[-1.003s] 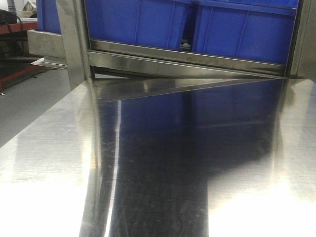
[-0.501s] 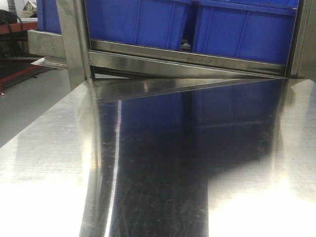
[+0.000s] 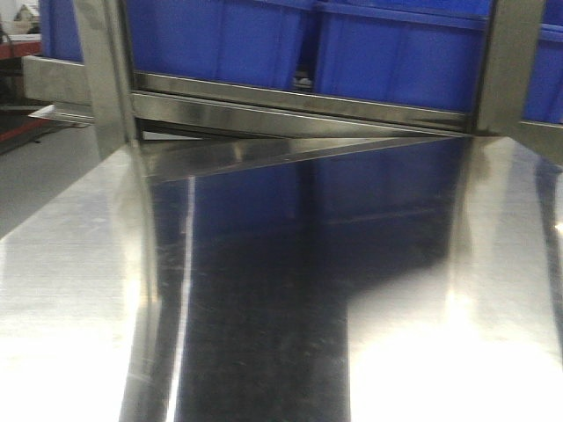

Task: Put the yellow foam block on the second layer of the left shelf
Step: 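Drive the base away from the table holding the cube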

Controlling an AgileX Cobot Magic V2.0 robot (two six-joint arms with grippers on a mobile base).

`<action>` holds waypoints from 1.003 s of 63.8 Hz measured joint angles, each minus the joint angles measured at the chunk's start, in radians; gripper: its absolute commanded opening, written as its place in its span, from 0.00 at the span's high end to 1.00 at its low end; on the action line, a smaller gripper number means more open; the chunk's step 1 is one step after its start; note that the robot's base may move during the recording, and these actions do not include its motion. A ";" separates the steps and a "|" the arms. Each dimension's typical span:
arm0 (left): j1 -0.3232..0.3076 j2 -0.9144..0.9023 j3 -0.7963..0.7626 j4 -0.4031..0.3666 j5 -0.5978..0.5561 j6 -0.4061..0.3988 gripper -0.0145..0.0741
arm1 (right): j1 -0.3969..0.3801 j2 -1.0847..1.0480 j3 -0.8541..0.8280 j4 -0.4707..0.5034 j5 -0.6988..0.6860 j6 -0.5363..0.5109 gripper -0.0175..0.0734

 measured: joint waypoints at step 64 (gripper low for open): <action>0.000 0.000 0.000 0.000 0.000 0.000 0.70 | 0.000 -0.001 0.000 0.000 0.000 0.000 0.30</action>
